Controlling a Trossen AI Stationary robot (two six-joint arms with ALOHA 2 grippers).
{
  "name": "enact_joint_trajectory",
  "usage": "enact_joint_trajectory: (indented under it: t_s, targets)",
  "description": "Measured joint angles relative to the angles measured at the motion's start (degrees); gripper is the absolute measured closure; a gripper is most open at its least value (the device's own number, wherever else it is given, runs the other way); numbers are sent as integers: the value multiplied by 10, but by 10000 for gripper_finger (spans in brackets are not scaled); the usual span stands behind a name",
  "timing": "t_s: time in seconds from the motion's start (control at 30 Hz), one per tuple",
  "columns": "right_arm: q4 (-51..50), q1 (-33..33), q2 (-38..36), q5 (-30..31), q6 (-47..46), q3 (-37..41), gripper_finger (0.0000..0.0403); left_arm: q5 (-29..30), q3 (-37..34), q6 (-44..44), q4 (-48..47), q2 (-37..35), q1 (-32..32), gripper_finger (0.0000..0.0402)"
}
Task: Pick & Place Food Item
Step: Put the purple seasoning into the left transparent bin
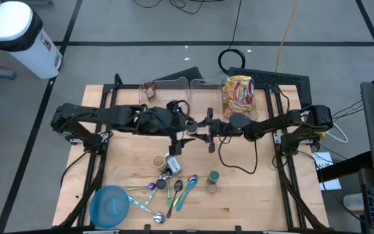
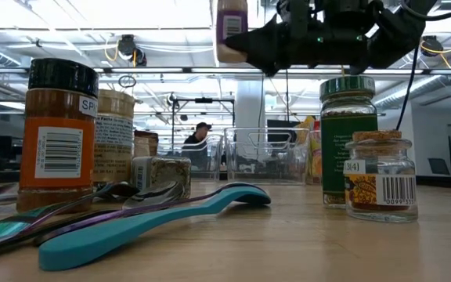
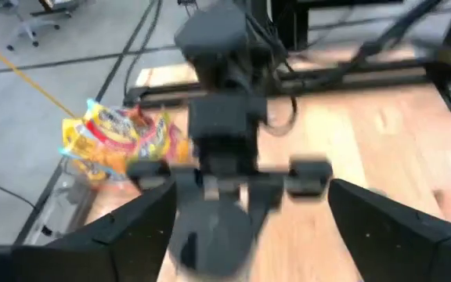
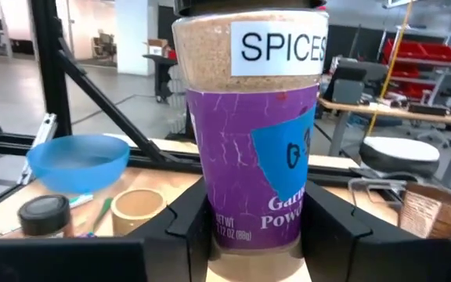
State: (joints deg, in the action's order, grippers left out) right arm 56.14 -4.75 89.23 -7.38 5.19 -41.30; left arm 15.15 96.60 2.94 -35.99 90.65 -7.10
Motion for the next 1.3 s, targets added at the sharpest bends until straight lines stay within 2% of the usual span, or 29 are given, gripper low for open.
enact_joint_trajectory:
  t_s: [0.17,0.33,0.57,0.77,1.1,1.3]
  targets:
    - [-32,-1,0,-2,1,-9,266,-1,16,0,-57,41,23,89]
    - [-35,-1,0,0,0,-10,266,-3,16,-2,-98,55,48,91]
    - [-42,-2,0,4,0,-11,265,-9,16,-4,-105,53,61,96]
    - [-40,-1,0,-3,0,-12,264,-47,16,-2,-107,44,62,108]
    - [-42,-1,-1,-3,2,-11,264,-47,16,-2,-106,37,61,112]
    - [-42,-2,-1,-1,1,-11,264,-49,16,-2,-106,37,61,150]
